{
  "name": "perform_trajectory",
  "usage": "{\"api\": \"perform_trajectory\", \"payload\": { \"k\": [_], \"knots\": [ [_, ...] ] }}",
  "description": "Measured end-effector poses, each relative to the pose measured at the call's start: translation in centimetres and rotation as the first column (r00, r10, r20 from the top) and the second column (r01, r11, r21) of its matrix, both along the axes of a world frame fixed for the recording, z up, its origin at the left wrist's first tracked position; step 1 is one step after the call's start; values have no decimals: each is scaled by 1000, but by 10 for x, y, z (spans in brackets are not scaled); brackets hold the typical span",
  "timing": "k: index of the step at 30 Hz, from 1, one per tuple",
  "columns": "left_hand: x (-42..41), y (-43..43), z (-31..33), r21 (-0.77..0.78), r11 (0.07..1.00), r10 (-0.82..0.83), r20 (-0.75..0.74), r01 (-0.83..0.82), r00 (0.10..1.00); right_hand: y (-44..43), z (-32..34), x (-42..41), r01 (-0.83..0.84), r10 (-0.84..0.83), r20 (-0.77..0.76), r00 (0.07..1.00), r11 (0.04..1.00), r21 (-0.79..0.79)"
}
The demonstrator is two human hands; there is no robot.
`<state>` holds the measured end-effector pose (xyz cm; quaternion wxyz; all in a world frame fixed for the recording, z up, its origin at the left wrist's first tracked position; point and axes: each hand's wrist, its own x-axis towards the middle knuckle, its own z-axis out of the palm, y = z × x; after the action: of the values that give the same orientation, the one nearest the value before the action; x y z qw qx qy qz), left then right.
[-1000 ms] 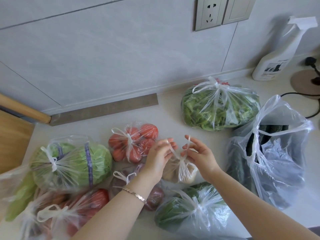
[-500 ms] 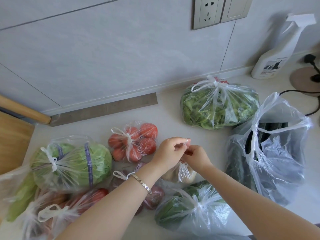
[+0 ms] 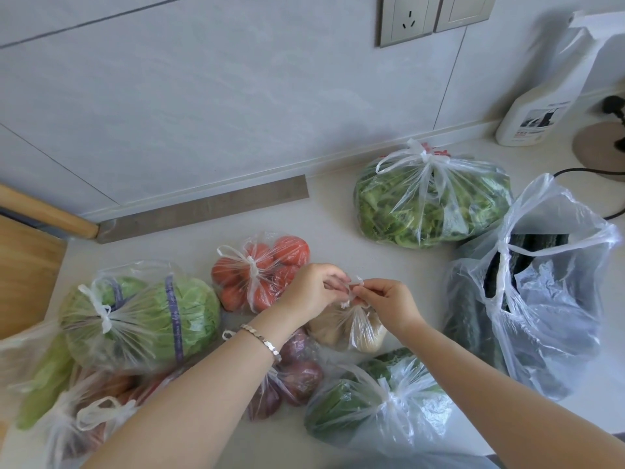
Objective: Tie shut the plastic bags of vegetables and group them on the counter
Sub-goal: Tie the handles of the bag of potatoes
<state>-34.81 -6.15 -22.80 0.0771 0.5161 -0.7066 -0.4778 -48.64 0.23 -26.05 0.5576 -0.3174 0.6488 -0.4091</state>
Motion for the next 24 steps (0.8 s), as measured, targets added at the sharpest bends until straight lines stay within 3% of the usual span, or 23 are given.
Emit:
{"api": "perform_trajectory", "payload": {
  "k": [3,8,19,21,24],
  "knots": [
    [-2,6,-1,8,1000,14,15,-14,1000,-2,-3,0,17,-17,8,1000,1000,-2],
    [-4,10,-5,-153,988,6,92,8,996,-1,-3,1,-8,8,5,1000,1000,-28],
    [8,8,-12,-350,892,-103,457,286,883,-3,-6,8,16,-17,-48,999,1000,-10],
    [-1,6,-13,-377,838,-223,423,395,878,-3,-6,6,24,-25,-45,999,1000,-6],
    [-13,4,-11,-233,912,-273,268,337,924,-1,-4,1,-1,0,-61,998,1000,-11]
  ]
}}
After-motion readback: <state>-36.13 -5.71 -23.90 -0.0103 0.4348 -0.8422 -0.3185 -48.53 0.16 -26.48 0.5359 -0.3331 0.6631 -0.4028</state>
